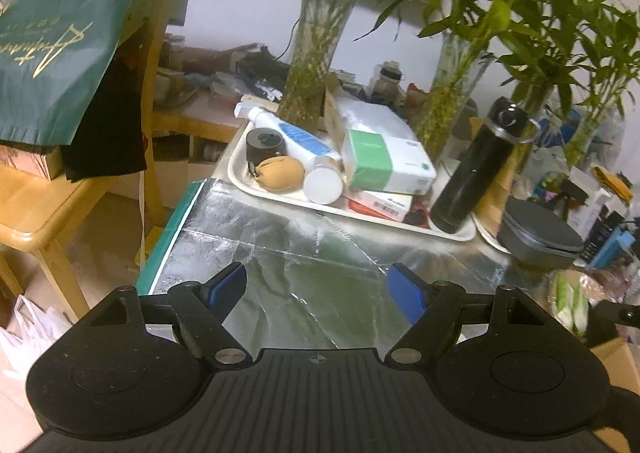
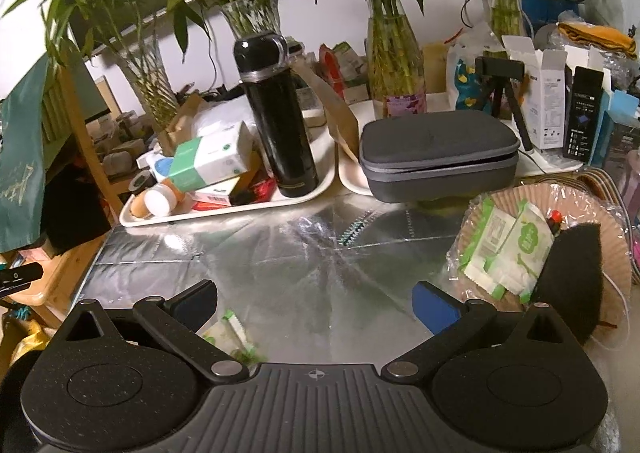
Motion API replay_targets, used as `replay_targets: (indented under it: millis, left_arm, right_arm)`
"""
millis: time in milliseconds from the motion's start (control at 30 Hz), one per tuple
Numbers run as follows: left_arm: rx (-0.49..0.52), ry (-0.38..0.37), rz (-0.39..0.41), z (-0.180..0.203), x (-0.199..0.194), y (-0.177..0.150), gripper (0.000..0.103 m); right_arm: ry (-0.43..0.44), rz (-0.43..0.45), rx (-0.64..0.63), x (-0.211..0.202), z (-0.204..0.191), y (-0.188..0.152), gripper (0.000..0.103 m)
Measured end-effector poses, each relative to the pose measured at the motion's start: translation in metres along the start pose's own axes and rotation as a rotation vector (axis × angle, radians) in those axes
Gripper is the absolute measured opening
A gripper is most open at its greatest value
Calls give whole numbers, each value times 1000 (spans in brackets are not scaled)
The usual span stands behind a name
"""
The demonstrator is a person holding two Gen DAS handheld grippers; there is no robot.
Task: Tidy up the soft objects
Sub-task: 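Reach the right tool toward the small green-and-white wipes packet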
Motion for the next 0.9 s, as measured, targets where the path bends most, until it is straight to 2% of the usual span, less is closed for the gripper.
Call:
replay_targets:
  millis: [367,600,900]
  left_arm:
    - [23,6,-61,-5,19,-9,78]
    - [14,-18,-97,-9,31,-7,78]
    - [-44,-112,-196,-10,54,-11,78]
  right_arm:
    - [-5,-19,-69,25,-9,4,103]
    - [-1,-28,-116,39,-13,5,103]
    - [26,-89,-156,70,-14,4,101]
Point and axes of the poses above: each gripper's, at about its wrist camera, not at the fingertips, and x roughly the way its jaws point, z to its right, y to its top, the point moved 7 cm from there along x, roughly the way its jaws point, and after that the axes turned 12 degrees about -y, right-handed, at the moved point
